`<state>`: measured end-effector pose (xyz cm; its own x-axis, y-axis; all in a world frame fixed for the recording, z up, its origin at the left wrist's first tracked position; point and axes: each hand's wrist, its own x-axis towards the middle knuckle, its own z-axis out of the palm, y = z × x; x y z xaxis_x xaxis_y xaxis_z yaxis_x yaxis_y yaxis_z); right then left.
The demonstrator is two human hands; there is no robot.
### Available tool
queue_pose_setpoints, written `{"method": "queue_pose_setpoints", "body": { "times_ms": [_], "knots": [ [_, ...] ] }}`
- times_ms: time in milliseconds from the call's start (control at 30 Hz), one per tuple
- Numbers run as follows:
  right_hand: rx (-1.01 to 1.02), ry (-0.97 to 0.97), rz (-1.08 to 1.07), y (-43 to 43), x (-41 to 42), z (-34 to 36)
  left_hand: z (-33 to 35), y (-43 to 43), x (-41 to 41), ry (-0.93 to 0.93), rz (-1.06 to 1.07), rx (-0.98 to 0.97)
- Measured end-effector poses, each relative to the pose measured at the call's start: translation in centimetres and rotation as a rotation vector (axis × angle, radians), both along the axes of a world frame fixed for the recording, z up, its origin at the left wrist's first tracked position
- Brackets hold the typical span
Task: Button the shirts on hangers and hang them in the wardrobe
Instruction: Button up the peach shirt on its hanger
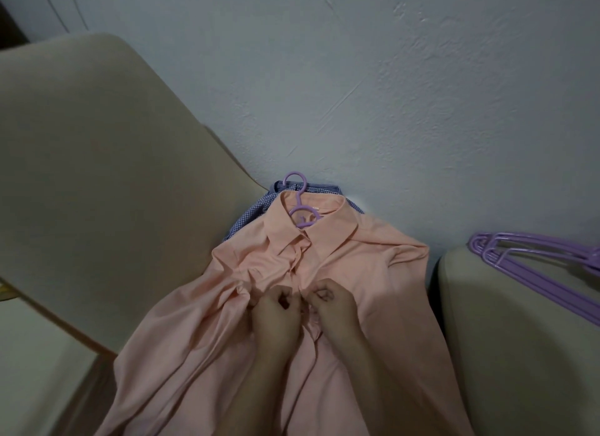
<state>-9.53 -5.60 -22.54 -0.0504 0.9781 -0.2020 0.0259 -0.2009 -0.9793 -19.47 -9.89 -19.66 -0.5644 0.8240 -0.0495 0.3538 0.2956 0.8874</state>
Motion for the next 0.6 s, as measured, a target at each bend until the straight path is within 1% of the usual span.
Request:
{"method": "queue_pose_setpoints", "body": {
  "times_ms": [167, 267, 367, 500, 600],
  "knots": [
    [-0.047, 0.093, 0.019, 0.2, 0.4, 0.2, -0.5, 0.4, 0.5, 0.030, -0.020, 0.093],
    [-0.057, 0.132, 0.015, 0.1, 0.3, 0.2, -1.7, 0.2, 0.4, 0.040, 0.032, 0.095],
    [-0.074, 0.185, 0.001, 0.0, 0.1, 0.4, -2.0, 0.2, 0.3, 0.023, 0.039, 0.083],
    [-0.081, 0.196, -0.007, 0.1, 0.1, 0.1, -1.8, 0.3, 0.1, -0.057, -0.002, 0.090],
    [-0.076, 0.173, -0.005, 0.1, 0.0, -0.2, -1.5, 0.1, -0.2, -0.198, -0.020, 0.090]
  ]
}}
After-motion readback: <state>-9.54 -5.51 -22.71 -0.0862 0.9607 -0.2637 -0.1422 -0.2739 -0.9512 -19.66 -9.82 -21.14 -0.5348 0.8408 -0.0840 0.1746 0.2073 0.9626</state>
